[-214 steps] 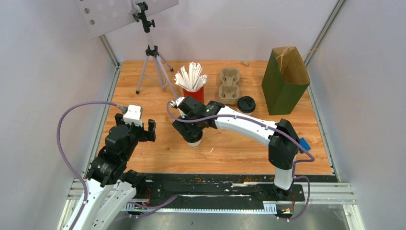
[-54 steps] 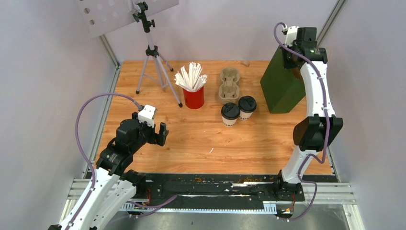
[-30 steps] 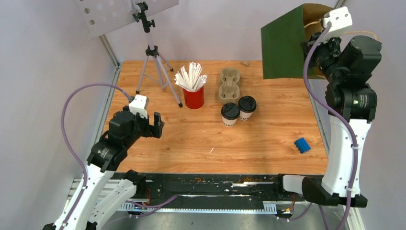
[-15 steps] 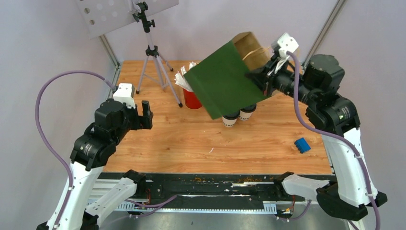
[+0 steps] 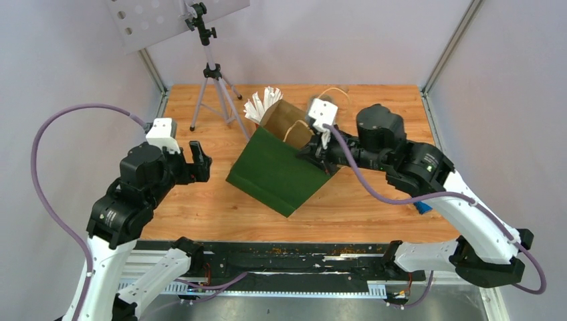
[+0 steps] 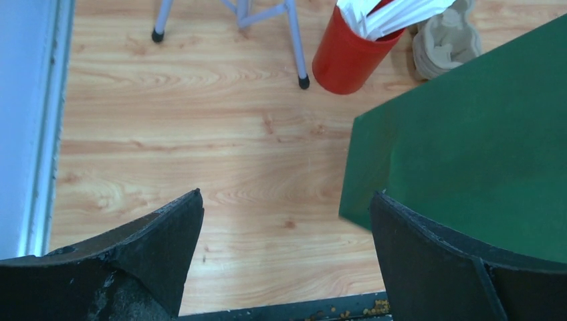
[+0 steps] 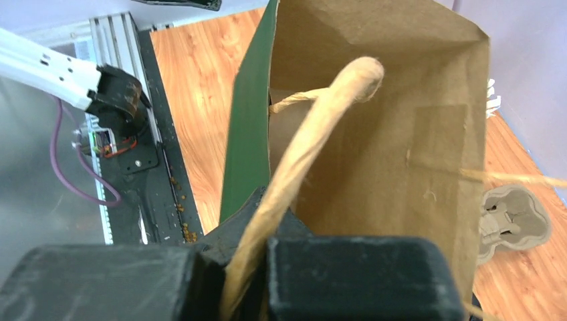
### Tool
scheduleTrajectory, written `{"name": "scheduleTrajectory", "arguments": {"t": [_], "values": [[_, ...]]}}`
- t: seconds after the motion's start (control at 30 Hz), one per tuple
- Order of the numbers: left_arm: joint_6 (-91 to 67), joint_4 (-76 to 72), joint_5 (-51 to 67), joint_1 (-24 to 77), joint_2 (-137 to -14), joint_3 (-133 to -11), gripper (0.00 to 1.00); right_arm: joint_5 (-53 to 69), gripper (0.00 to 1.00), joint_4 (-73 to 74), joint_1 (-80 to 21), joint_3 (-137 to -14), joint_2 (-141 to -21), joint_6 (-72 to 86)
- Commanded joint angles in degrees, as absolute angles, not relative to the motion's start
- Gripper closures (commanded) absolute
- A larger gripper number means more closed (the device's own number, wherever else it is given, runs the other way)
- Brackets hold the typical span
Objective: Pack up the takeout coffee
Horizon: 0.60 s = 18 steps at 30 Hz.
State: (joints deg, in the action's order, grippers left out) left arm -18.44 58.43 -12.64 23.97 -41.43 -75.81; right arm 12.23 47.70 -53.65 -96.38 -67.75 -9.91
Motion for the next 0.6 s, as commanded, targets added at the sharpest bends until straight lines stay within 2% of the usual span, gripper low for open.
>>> {"name": "scheduleTrajectory", "arguments": {"t": [0.0,0.4,0.57], "values": [[-24.08,54.90,-13.87,24.08,-42.42,-72.58,0.00,8.14,1.00,49.55,-56.18,-97.16,-70.02,-17.26],[-25.74,53.15,-15.80,24.08,-50.36,-78.67,0.00,5.70,1.00,47.42,-62.00,-94.41,-77.63,-27.50],[-24.71,52.10,-15.96,24.09,-50.98,-77.36,0.00,2.01,1.00,48.13,-63.69,-95.62,-81.78,-30.31]]}}
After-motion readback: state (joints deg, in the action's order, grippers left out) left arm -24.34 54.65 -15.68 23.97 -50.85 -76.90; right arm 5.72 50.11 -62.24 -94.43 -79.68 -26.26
